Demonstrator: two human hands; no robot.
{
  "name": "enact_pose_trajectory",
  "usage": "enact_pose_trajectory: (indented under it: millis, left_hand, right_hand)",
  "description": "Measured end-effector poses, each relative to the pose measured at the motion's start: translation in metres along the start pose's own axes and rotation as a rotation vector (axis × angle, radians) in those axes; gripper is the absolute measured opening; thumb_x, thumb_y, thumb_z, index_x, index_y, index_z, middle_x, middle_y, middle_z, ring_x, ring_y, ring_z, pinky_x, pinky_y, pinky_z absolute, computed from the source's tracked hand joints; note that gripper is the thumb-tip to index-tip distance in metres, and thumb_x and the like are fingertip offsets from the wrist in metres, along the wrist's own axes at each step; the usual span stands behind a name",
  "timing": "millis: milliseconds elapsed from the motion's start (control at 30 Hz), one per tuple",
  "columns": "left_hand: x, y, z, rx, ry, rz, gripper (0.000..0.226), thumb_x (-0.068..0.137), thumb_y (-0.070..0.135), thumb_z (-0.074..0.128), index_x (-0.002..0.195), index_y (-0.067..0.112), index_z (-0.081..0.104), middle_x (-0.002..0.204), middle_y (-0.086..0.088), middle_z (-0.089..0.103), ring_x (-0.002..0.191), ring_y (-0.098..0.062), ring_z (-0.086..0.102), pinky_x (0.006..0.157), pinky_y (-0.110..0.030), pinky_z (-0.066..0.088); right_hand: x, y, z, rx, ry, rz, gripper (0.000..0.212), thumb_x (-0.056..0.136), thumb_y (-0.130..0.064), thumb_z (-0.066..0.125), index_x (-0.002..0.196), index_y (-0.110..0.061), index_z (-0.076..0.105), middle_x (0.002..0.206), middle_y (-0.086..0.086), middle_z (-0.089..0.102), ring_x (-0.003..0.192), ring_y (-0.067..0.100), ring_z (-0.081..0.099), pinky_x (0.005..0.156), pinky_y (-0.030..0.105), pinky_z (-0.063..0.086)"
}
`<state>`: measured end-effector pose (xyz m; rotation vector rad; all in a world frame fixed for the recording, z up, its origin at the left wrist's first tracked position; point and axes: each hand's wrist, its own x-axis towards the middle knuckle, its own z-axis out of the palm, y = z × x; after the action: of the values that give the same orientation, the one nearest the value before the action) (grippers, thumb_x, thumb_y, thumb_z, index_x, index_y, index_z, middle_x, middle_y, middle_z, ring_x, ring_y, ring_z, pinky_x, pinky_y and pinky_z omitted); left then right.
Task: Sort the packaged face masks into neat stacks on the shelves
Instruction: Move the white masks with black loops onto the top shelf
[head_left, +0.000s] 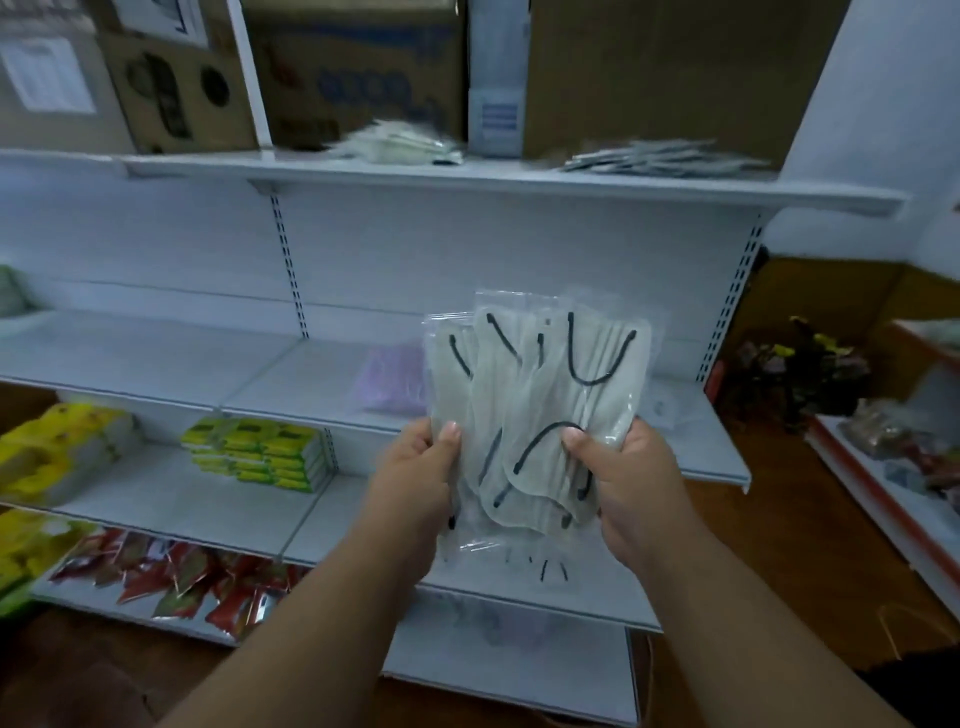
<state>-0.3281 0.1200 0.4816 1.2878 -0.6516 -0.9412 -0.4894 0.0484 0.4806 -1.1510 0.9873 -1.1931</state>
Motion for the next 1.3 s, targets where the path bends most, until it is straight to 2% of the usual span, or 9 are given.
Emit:
enact_pose_trajectory:
  millis: [200, 467, 633, 733, 867, 1000, 1067, 1200, 1300]
  left_hand:
    - [0.015, 0.052, -0.012, -0.038, -0.079, 0.105, 0.017, 0.099, 0.020, 0.057, 0.111, 0.013, 0.068, 0.098, -0.015, 0.076, 0.093, -0.036, 0.073, 0.084, -0.058, 0.057]
    - [0.088, 0.147, 0.020, -0.030, -0.232, 0.256, 0.015, 0.097, 0.018, 0.061, 0.110, 0.019, 0.068, 0.098, -0.011, 0.076, 0.091, -0.033, 0.073, 0.077, -0.057, 0.059]
    - [0.131, 0.191, 0.069, 0.030, -0.297, 0.379, 0.013, 0.098, 0.018, 0.060, 0.102, 0.022, 0.071, 0.092, -0.005, 0.077, 0.088, -0.027, 0.075, 0.078, -0.052, 0.060]
    - [0.162, 0.217, 0.110, 0.050, -0.310, 0.431, 0.011, 0.097, 0.021, 0.062, 0.102, 0.025, 0.070, 0.092, -0.003, 0.077, 0.087, -0.026, 0.074, 0.075, -0.051, 0.061]
    - [0.212, 0.247, 0.167, 0.157, -0.340, 0.423, 0.017, 0.094, 0.023, 0.065, 0.111, 0.021, 0.066, 0.097, -0.007, 0.076, 0.090, -0.029, 0.073, 0.078, -0.051, 0.061]
    - [0.251, 0.261, 0.212, 0.329, -0.257, 0.362, 0.010, 0.093, 0.018, 0.066, 0.102, 0.013, 0.064, 0.085, -0.013, 0.072, 0.071, -0.026, 0.070, 0.059, -0.035, 0.059]
    - [0.267, 0.256, 0.227, 0.476, -0.199, 0.344, 0.012, 0.087, 0.014, 0.069, 0.096, 0.010, 0.063, 0.081, -0.012, 0.070, 0.064, -0.024, 0.066, 0.051, -0.028, 0.052]
    - [0.284, 0.242, 0.239, 1.031, 0.001, 0.449, 0.021, 0.079, 0.029, 0.067, 0.088, 0.018, 0.052, 0.087, -0.004, 0.062, 0.081, -0.023, 0.062, 0.064, -0.030, 0.047]
    - [0.284, 0.237, 0.241, 1.258, 0.089, 0.576, 0.028, 0.081, 0.035, 0.064, 0.096, 0.020, 0.046, 0.096, 0.001, 0.055, 0.093, -0.023, 0.056, 0.069, -0.031, 0.041]
  right_hand:
    - [0.012, -0.045, 0.032, -0.048, 0.006, -0.165, 0.018, 0.091, -0.008, 0.068, 0.104, -0.020, 0.069, 0.097, 0.002, 0.077, 0.092, 0.020, 0.073, 0.085, 0.046, 0.058]
    - [0.075, -0.126, 0.060, -0.228, 0.243, -0.399, 0.011, 0.087, -0.020, 0.072, 0.092, -0.029, 0.068, 0.088, -0.004, 0.075, 0.086, 0.018, 0.072, 0.082, 0.048, 0.059]
    - [0.120, -0.187, 0.048, -0.364, 0.371, -0.452, 0.008, 0.085, -0.027, 0.073, 0.088, -0.022, 0.068, 0.085, -0.003, 0.074, 0.083, 0.021, 0.071, 0.080, 0.048, 0.059]
    - [0.156, -0.231, 0.031, -0.367, 0.404, -0.459, 0.008, 0.088, -0.020, 0.072, 0.087, -0.017, 0.065, 0.084, 0.004, 0.071, 0.080, 0.024, 0.069, 0.078, 0.047, 0.060]
    - [0.213, -0.279, 0.001, -0.436, 0.345, -0.412, 0.015, 0.092, -0.006, 0.063, 0.080, -0.012, 0.056, 0.079, 0.009, 0.063, 0.071, 0.022, 0.062, 0.056, 0.033, 0.056]
    - [0.282, -0.299, -0.024, -0.660, 0.224, -0.340, 0.014, 0.084, 0.000, 0.055, 0.090, -0.012, 0.062, 0.095, 0.013, 0.068, 0.089, 0.030, 0.066, 0.082, 0.047, 0.059]
    - [0.309, -0.294, -0.030, -0.821, 0.178, -0.318, 0.017, 0.082, -0.002, 0.056, 0.093, -0.014, 0.061, 0.096, 0.011, 0.067, 0.089, 0.028, 0.066, 0.080, 0.046, 0.059]
    - [0.343, -0.279, -0.036, -1.187, 0.165, -0.346, 0.014, 0.082, -0.017, 0.062, 0.095, -0.023, 0.059, 0.090, 0.001, 0.065, 0.080, 0.021, 0.063, 0.071, 0.040, 0.058]
    - [0.343, -0.275, -0.035, -1.352, 0.205, -0.352, 0.026, 0.085, -0.018, 0.065, 0.107, -0.021, 0.050, 0.093, 0.001, 0.062, 0.083, 0.021, 0.061, 0.075, 0.041, 0.058]
